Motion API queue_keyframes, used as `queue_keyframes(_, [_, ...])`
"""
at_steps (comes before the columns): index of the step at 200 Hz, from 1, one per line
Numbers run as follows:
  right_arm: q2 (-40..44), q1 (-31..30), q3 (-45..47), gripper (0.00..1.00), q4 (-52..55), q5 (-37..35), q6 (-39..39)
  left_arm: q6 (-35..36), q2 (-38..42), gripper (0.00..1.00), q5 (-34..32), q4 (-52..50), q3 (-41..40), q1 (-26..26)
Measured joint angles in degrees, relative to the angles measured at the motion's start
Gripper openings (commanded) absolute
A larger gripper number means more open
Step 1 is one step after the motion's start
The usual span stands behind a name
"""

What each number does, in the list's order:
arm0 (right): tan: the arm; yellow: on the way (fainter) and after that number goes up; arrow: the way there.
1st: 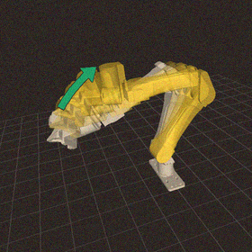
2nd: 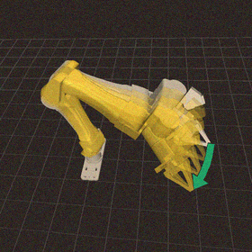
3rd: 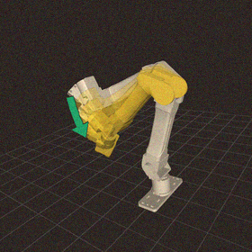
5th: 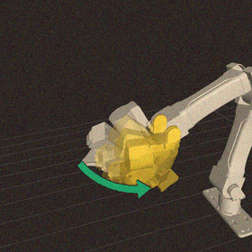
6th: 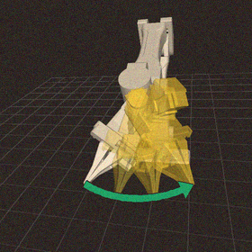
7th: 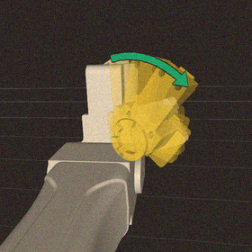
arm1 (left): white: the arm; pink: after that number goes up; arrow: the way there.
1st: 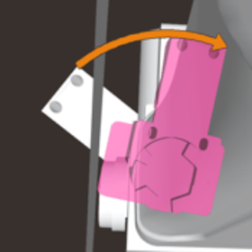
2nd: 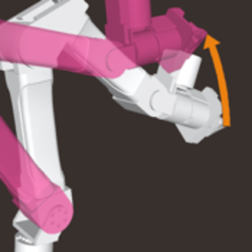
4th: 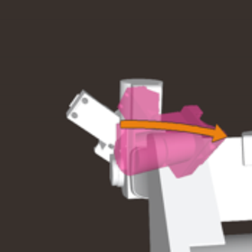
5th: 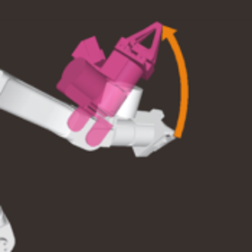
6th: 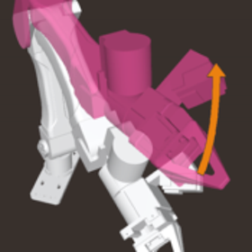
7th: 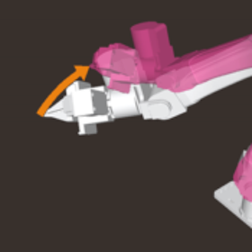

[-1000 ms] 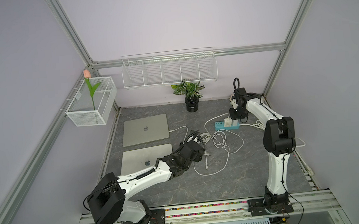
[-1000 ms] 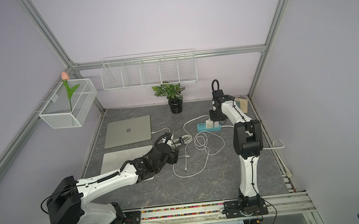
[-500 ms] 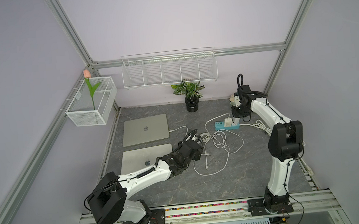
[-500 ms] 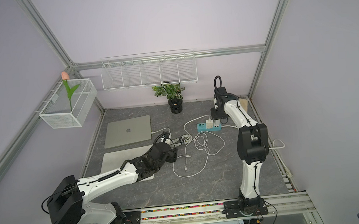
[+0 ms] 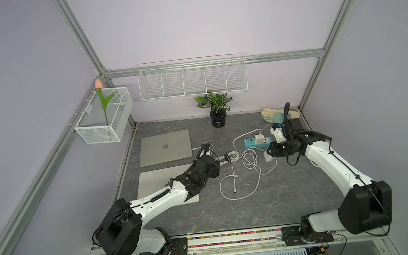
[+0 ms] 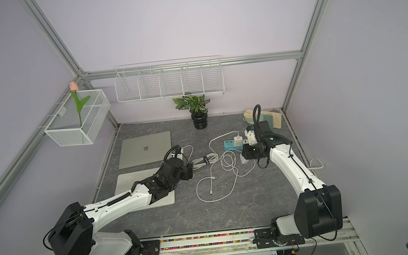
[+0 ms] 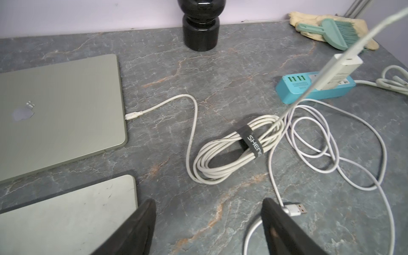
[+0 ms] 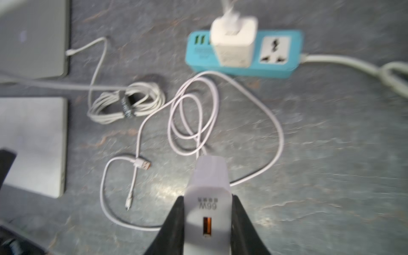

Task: Unplug the laptop charger
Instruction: Place the plug at the center of the board.

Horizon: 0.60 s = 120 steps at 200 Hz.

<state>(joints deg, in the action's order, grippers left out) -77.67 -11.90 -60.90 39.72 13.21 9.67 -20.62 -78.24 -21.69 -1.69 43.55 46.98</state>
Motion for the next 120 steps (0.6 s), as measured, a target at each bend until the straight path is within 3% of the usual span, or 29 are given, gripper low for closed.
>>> queue_keyframes(47, [-2.27, -10.08, 9.46, 0.29, -14.53, 12.07, 6.99, -0.42, -0.09, 0.75, -0.63, 0.15, -0.04, -1.66])
queue_keyframes(120, [-10.27, -15.13, 15.58, 0.31, -29.31, 14.73, 11.52, -3.19, 0.63, 0.74, -2.93, -0.13, -0.07, -3.45])
